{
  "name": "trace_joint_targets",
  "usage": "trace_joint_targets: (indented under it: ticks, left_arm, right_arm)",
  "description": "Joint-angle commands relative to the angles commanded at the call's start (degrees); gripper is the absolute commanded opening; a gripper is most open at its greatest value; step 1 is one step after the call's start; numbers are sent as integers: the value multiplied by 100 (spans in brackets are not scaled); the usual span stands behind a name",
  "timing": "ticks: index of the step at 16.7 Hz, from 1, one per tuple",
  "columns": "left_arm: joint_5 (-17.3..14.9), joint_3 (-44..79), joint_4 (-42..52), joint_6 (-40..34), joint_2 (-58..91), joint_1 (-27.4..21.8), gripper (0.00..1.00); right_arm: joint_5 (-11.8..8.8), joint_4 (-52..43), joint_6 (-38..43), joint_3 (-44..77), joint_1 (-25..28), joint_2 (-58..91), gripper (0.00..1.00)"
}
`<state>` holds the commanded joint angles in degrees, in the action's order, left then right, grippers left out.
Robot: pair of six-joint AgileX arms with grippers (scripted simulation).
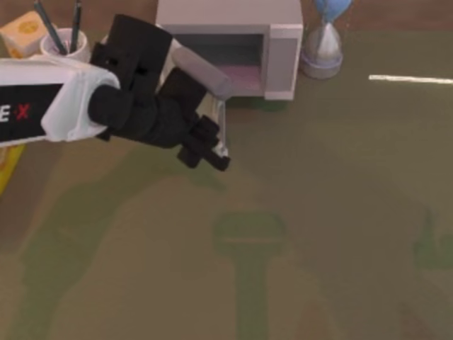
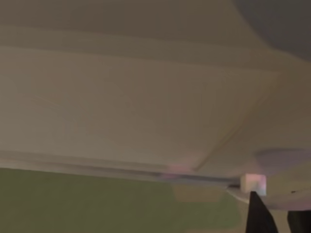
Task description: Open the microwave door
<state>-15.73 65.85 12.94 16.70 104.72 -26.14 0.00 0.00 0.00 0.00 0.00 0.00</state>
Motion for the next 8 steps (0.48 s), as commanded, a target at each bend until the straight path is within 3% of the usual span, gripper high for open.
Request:
trace_joint_targets:
  ticks: [8]
  left_arm:
    - [0, 0, 0, 0, 0, 0, 0]
  right_arm:
    - [0, 0, 0, 0, 0, 0, 100]
